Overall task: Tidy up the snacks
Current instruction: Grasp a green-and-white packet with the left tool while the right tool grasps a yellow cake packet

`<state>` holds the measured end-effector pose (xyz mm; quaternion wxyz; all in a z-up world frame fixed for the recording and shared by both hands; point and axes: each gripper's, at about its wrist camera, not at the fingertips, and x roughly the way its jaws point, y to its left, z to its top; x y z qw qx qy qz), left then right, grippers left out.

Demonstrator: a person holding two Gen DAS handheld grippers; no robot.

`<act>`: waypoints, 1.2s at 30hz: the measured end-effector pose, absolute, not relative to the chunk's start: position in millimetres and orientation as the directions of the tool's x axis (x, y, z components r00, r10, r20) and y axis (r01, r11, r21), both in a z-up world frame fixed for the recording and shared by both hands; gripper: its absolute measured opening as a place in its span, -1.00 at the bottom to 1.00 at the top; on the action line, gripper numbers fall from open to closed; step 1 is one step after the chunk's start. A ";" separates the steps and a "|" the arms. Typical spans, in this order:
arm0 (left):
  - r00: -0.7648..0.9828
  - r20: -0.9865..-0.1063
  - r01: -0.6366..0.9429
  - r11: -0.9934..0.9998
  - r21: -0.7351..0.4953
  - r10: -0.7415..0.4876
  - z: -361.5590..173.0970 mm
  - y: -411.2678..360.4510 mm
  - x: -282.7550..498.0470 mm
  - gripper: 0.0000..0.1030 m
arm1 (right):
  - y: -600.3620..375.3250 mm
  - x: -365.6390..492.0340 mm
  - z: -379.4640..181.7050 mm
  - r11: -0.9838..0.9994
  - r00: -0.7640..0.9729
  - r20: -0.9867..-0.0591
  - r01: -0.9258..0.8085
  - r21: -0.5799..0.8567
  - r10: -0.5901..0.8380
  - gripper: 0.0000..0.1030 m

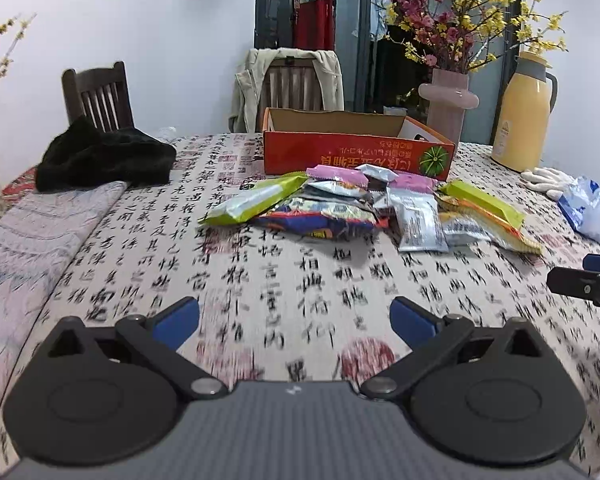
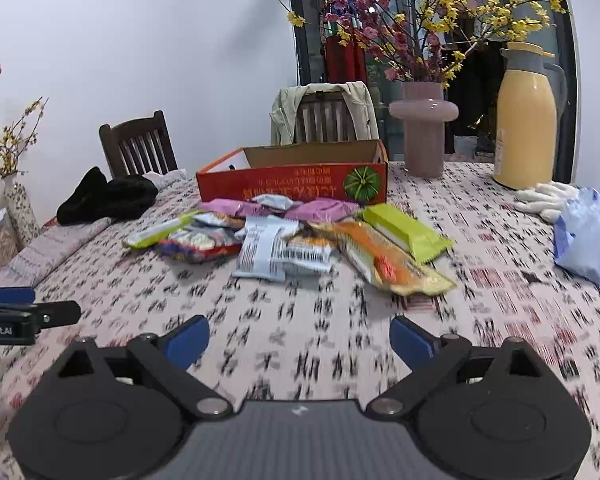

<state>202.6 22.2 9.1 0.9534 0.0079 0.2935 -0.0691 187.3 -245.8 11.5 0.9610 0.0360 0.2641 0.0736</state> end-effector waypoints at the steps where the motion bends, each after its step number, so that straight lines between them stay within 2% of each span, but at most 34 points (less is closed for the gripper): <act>1: 0.810 -0.569 0.146 0.989 -0.040 -0.142 10.3 24.5 211.1 1.00 | -245.8 194.3 12.4 0.987 0.850 -0.503 -0.123 0.103 0.159 0.84; 3: 0.800 -0.579 0.160 0.986 -0.048 -0.158 12.1 27.8 224.0 1.00 | -246.0 207.9 14.4 0.987 0.848 -0.505 -0.130 0.095 0.160 0.72; 11: 0.796 -0.563 0.236 0.971 -0.050 -0.222 22.8 46.6 295.9 0.99 | -243.1 271.2 21.1 0.978 0.826 -0.525 -0.181 0.099 0.206 0.60; 16: 0.763 -0.586 0.294 0.954 -0.062 -0.273 22.1 56.7 359.7 0.84 | -241.7 314.7 11.2 0.973 0.788 -0.571 -0.185 0.140 0.232 0.49; 21: 0.720 -0.639 0.327 0.944 -0.030 -0.270 6.3 52.6 419.0 0.52 | -241.9 352.6 -3.8 0.969 0.739 -0.628 -0.158 0.191 0.245 0.20; 22: 0.715 -0.642 0.331 0.943 -0.038 -0.277 2.9 54.2 426.5 0.51 | -241.4 358.0 -6.6 0.969 0.733 -0.635 -0.156 0.193 0.245 0.10; 24: 0.694 -0.666 0.310 0.949 -0.064 -0.272 -6.2 56.1 443.2 0.34 | -239.8 365.3 -11.9 0.970 0.721 -0.650 -0.152 0.187 0.239 -0.03; 28: 0.660 -0.692 0.311 0.945 -0.100 -0.290 -19.2 57.6 454.2 0.25 | -242.8 370.9 -17.0 0.967 0.713 -0.655 -0.164 0.195 0.253 -0.22; 29: 0.658 -0.696 0.305 0.947 -0.104 -0.288 -21.1 56.9 454.5 0.18 | -242.7 370.9 -17.3 0.968 0.713 -0.655 -0.165 0.191 0.251 -0.25; 32: 0.656 -0.697 0.299 0.948 -0.110 -0.288 -23.4 54.0 453.6 -0.18 | -243.5 371.5 -17.3 0.966 0.714 -0.651 -0.168 0.196 0.256 -0.29; 33: 0.660 -0.694 0.294 0.949 -0.112 -0.286 -22.7 53.9 452.4 -0.25 | -243.0 371.2 -16.6 0.967 0.716 -0.651 -0.167 0.192 0.253 -0.31; 36: 0.676 -0.687 0.258 0.959 -0.116 -0.265 -16.7 56.4 444.6 -0.27 | -241.0 364.9 -12.4 0.966 0.719 -0.645 -0.184 0.184 0.260 -0.31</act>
